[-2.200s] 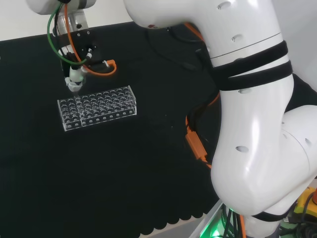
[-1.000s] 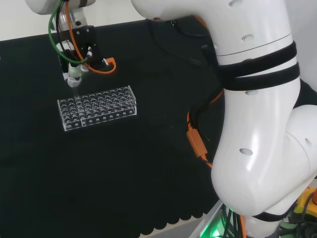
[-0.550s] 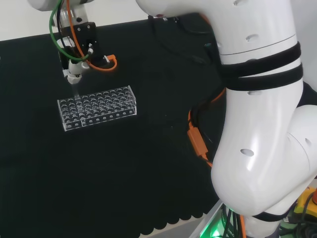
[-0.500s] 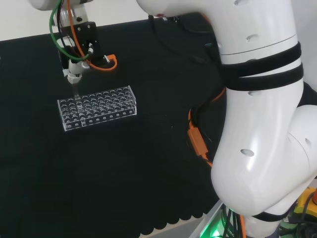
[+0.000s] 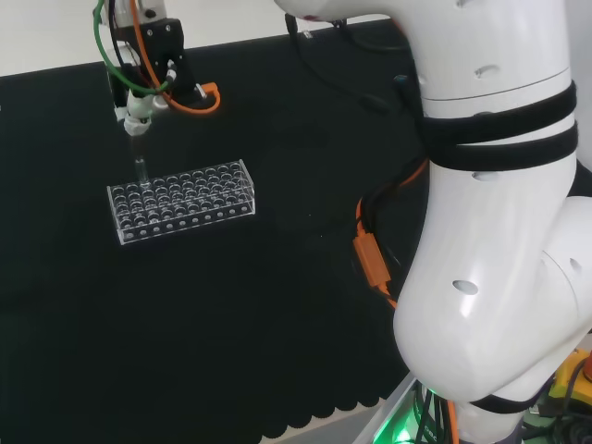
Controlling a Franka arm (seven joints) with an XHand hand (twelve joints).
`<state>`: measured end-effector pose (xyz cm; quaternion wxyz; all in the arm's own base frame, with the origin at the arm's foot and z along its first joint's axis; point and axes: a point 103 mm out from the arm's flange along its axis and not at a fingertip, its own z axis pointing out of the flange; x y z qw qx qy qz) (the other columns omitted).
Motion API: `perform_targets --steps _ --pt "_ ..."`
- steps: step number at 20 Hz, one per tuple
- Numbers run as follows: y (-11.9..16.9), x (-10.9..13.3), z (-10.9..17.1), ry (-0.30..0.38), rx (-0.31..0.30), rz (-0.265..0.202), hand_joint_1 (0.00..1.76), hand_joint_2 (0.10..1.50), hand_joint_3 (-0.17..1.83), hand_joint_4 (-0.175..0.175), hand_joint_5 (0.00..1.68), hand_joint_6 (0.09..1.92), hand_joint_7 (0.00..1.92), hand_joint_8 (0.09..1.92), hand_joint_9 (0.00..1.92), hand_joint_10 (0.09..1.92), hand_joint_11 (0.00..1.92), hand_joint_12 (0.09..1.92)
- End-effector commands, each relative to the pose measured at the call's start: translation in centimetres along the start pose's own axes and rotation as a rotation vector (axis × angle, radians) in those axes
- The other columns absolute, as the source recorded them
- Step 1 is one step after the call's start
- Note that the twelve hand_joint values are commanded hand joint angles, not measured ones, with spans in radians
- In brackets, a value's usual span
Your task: Pick up the test tube.
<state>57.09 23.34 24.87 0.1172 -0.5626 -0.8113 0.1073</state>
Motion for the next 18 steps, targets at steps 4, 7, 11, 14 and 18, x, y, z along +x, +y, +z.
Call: perform_targets --steps 4,7,11,14,18 --pt "-0.7 -0.5 -2.8 0.003 -0.036 -0.008 1.43 0.93 -0.01 -0.175 1.4 0.26 1.84 0.28 1.41 0.29 0.85 1.2" --pt "-1.1 -0.7 -3.7 0.0 -0.051 -0.012 1.43 0.93 -0.01 -0.175 1.4 0.26 1.84 0.28 1.41 0.29 0.85 1.2" --pt "-1.9 -0.9 -4.8 -0.014 -0.071 -0.021 1.43 0.93 -0.01 -0.175 1.4 0.25 1.84 0.28 1.42 0.28 0.85 1.2" --pt "-2.3 -1.0 -5.3 -0.019 -0.08 -0.027 1.43 0.93 -0.01 -0.175 1.41 0.25 1.85 0.27 1.42 0.28 0.85 1.2" --pt "-2.5 -1.1 -5.5 -0.024 -0.076 -0.024 1.43 0.93 -0.01 -0.175 1.41 0.24 1.85 0.27 1.42 0.27 0.85 1.2"
